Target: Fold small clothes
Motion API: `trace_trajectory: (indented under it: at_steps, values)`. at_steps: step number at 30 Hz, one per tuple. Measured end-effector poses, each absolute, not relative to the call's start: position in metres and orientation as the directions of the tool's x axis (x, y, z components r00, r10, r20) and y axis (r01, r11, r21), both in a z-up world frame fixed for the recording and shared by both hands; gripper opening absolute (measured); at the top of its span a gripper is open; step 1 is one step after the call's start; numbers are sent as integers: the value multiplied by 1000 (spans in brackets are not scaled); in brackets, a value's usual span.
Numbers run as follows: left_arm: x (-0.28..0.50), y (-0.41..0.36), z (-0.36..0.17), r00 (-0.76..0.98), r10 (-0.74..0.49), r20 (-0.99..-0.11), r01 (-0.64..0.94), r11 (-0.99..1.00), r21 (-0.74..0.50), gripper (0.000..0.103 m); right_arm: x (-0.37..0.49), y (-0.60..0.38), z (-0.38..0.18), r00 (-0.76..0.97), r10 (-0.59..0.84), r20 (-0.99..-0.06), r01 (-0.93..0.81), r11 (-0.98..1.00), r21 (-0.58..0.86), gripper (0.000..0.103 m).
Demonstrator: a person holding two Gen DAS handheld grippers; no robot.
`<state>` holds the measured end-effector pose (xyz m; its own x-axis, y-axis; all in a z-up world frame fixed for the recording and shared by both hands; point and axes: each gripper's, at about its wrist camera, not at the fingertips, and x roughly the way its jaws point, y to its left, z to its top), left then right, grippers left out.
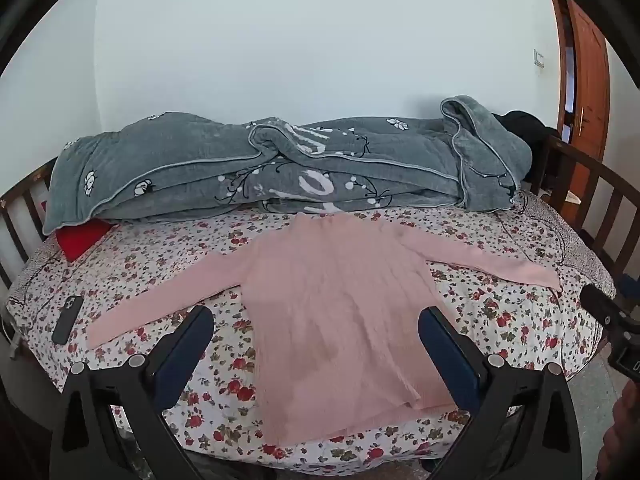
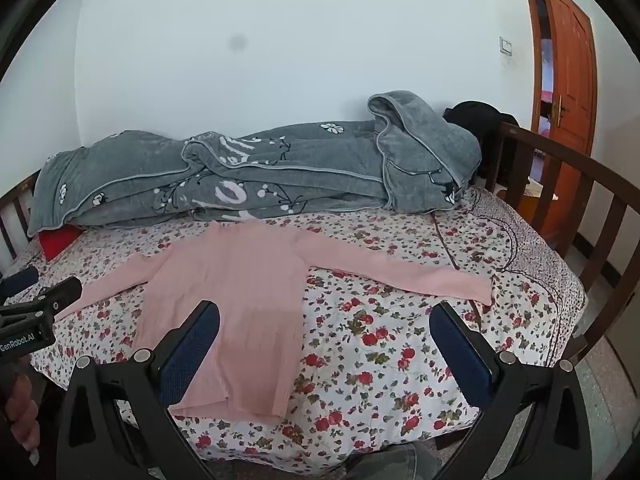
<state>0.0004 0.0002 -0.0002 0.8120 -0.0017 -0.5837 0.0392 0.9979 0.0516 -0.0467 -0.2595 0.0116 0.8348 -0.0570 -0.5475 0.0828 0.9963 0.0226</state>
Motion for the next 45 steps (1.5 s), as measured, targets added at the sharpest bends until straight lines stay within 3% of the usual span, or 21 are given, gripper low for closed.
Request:
trace_trajectory:
  at_steps: [45]
  values:
    - [-6, 10, 1, 817, -20, -577, 29, 1000, 6, 103, -56, -246, 11, 843, -38, -536, 70, 997, 38, 103]
